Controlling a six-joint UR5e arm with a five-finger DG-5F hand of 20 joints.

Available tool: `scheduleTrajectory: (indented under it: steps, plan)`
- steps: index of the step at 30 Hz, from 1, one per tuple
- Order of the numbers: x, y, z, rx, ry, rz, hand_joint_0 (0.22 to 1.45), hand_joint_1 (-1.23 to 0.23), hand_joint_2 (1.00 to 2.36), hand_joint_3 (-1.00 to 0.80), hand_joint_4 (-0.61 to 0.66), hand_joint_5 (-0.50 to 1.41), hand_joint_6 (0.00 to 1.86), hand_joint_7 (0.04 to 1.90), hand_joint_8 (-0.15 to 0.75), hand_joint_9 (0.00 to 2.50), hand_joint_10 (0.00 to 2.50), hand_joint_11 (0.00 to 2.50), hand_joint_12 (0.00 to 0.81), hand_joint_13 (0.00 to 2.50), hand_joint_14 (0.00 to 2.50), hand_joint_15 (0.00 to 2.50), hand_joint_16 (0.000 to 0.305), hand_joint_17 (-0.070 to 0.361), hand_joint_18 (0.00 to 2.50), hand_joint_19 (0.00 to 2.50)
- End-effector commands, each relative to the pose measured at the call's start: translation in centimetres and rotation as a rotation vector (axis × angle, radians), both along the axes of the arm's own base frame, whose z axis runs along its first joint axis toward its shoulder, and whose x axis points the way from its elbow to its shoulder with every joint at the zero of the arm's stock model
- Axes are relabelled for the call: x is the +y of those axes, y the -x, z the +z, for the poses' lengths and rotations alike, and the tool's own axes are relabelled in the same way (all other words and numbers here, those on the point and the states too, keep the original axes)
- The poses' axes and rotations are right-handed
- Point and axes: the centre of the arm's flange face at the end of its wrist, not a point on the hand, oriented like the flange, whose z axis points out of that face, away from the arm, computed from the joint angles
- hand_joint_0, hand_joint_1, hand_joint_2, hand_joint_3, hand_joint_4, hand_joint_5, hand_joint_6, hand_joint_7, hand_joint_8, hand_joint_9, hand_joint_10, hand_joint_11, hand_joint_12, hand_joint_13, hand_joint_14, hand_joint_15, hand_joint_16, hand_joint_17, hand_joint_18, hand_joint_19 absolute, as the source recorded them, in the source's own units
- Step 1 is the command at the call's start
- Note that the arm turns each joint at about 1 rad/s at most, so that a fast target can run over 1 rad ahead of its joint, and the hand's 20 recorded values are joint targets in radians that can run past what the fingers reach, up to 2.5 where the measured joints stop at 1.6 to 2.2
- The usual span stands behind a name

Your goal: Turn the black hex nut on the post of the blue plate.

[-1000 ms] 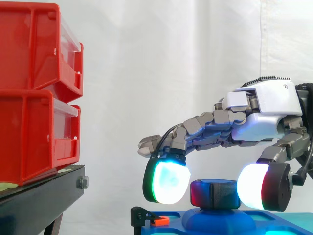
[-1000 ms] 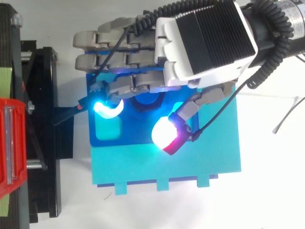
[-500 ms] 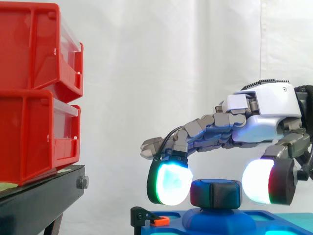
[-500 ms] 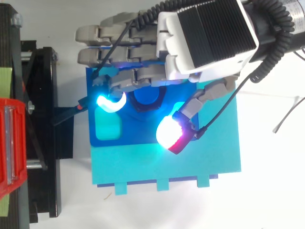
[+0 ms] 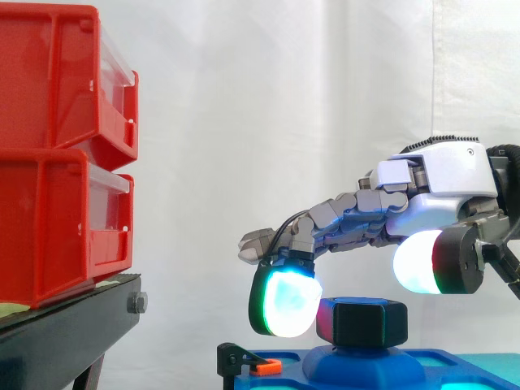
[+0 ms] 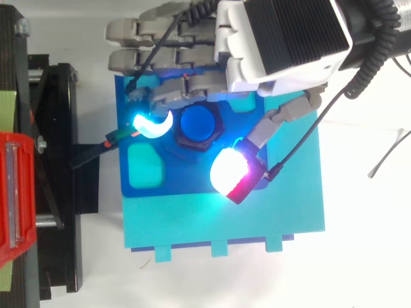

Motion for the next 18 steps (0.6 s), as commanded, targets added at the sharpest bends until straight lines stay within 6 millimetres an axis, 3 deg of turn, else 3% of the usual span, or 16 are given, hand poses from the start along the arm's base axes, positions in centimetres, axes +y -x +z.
scheduleTrajectory:
  steps: [1,18]
  plan:
    - [-0.3,0.1,0.0,0.0,0.0,0.003,0.42,-0.34,1.0,-0.5,0.29,-0.2,0.5,0.92,0.272,0.19,0.0,0.0,0.38,0.0,0.0,0.0,0.056,0.125,0.0,0.37]
    - [-2.5,0.8,0.2,-0.013,0.008,0.009,0.43,-0.33,1.0,-0.5,0.28,-0.2,0.5,0.92,0.27,0.2,0.0,0.0,0.376,0.0,0.0,0.0,0.055,0.123,0.02,0.37]
